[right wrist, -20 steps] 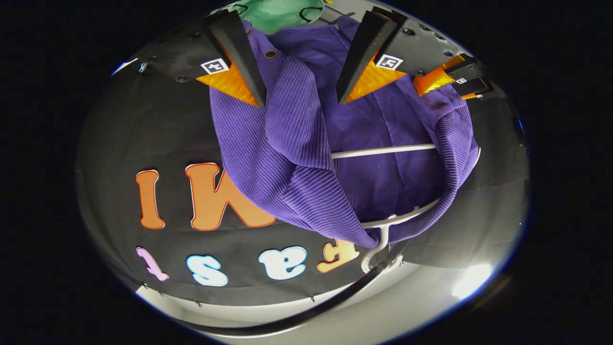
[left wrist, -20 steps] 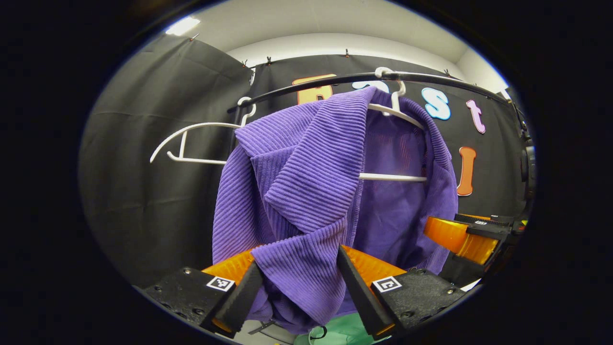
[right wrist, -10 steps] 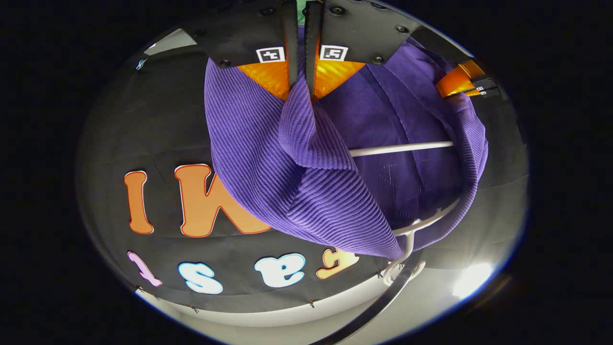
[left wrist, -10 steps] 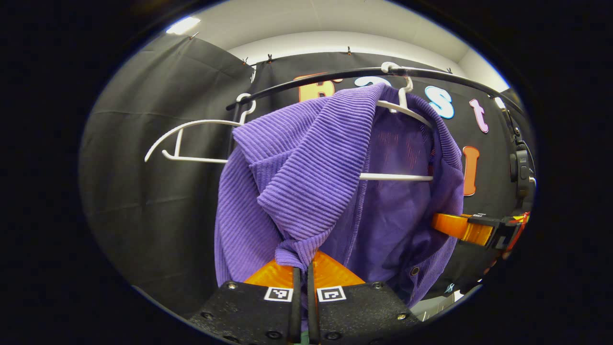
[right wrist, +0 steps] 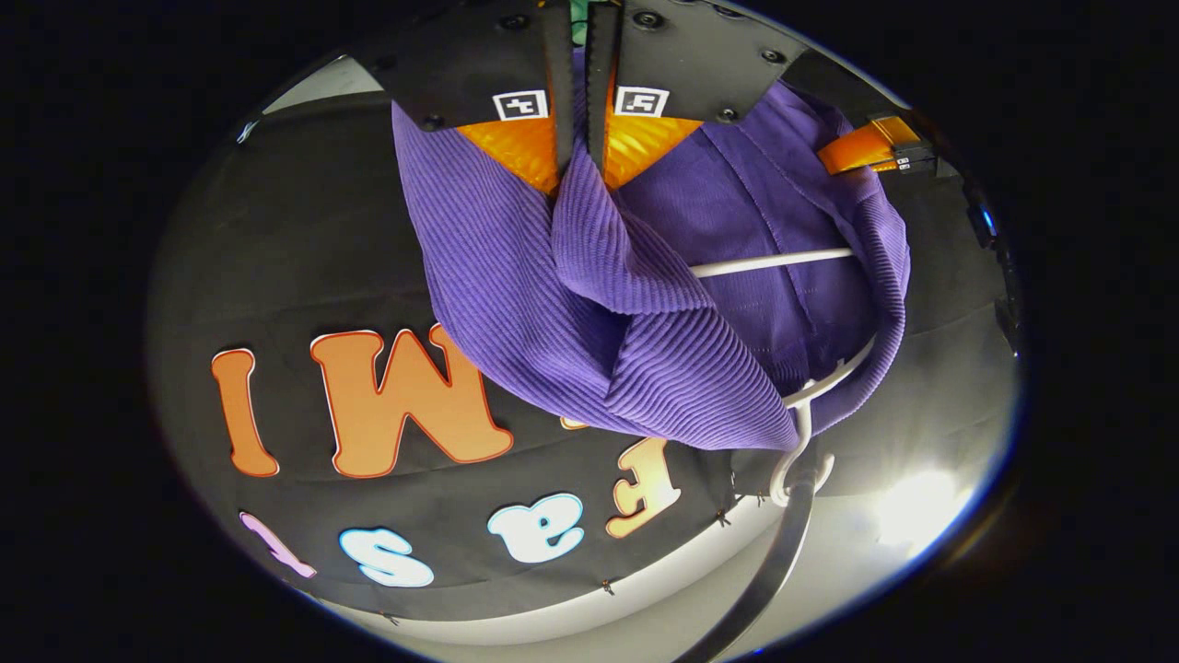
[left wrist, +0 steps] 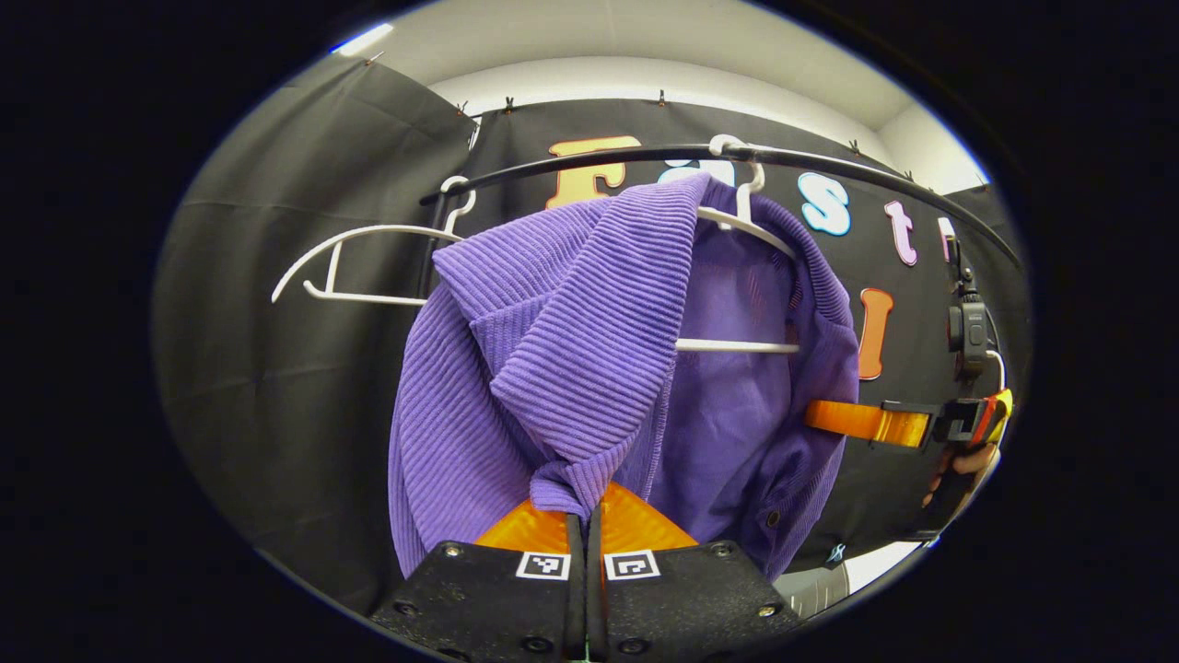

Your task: Grasp the clothes on the hanger with both hands and then place them into the laundry hamper below.

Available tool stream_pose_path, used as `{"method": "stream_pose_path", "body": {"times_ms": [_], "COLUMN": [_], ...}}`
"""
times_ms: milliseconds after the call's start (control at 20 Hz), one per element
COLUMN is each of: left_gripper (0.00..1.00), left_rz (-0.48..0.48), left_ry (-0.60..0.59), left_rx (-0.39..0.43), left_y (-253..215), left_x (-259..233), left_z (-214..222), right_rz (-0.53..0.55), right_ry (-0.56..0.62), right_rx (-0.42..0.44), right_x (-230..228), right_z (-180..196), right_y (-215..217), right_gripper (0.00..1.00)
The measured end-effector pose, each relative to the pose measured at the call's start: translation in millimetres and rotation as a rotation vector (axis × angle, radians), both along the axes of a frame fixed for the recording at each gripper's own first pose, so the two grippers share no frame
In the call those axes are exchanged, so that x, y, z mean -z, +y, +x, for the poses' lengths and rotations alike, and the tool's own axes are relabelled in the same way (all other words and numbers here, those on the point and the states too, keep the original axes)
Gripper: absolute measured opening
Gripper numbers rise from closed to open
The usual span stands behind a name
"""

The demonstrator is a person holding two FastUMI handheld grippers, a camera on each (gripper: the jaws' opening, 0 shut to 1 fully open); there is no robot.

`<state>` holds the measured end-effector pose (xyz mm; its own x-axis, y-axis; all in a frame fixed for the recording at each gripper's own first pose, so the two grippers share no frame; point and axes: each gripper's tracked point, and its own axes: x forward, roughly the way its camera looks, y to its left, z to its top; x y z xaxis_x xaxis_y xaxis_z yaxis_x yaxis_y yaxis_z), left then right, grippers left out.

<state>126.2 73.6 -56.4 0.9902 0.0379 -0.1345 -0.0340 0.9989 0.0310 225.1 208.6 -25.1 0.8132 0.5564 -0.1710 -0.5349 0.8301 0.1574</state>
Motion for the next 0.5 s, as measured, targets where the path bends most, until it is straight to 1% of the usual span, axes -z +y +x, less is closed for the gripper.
{"method": "stream_pose_path", "body": {"times_ms": [150,250,350,400,500], "left_gripper": [0.02,0.02,0.02,0.01,0.01], "left_rz": [0.003,-0.005,0.004,0.01,0.017], "left_ry": [-0.006,-0.016,-0.024,-0.028,-0.029], "left_rx": [-0.002,-0.014,-0.028,-0.028,-0.022], "left_y": [1,4,11,13,18], "left_x": [-4,-9,-15,-18,-22], "left_z": [-12,-20,-26,-28,-30], "right_rz": [0.019,0.064,0.139,0.186,0.268], "right_ry": [0.009,0.019,0.045,0.065,0.1], "right_rx": [0.0,-0.011,-0.022,-0.029,-0.039], "right_x": [-9,-18,-27,-30,-34], "right_z": [4,7,12,13,17], "right_y": [-13,-21,-31,-35,-38], "right_gripper": [0.13,0.13,0.13,0.13,0.13]}}
